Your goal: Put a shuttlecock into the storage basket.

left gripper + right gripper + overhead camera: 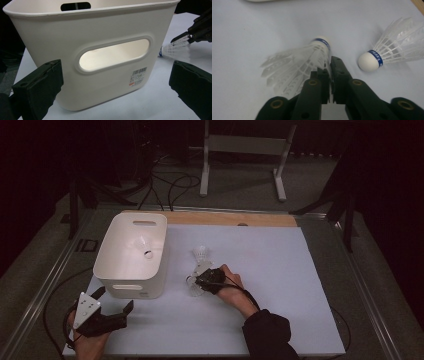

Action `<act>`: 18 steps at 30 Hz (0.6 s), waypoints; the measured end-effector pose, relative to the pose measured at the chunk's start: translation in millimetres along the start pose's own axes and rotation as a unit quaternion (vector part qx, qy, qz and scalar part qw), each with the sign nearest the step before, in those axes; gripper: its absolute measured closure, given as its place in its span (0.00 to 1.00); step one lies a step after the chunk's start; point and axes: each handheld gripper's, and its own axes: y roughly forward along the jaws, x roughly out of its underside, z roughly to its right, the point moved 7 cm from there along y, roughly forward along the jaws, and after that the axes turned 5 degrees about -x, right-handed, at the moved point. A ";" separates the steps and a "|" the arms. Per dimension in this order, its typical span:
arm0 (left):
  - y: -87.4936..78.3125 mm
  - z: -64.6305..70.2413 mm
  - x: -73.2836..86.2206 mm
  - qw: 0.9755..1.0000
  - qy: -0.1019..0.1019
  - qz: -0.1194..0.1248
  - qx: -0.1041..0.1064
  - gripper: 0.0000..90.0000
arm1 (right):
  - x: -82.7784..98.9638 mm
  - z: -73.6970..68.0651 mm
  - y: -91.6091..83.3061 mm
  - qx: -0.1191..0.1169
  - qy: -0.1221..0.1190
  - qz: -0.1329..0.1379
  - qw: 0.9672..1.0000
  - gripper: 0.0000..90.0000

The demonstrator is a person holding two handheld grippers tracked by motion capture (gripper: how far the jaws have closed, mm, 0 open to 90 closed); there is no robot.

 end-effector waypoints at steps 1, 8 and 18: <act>0.0 0.0 0.0 1.000 0.000 0.000 0.000 0.00 | -0.4 0.7 -0.4 0.002 -0.004 0.002 1.000 0.98; 0.4 0.2 0.2 1.000 0.001 -0.001 0.000 0.00 | -3.4 3.0 -8.3 -0.007 0.013 0.012 1.000 0.98; 0.0 -0.2 0.2 1.000 0.001 -0.001 -0.001 0.00 | -11.7 7.8 -25.1 -0.014 0.054 0.033 0.998 0.98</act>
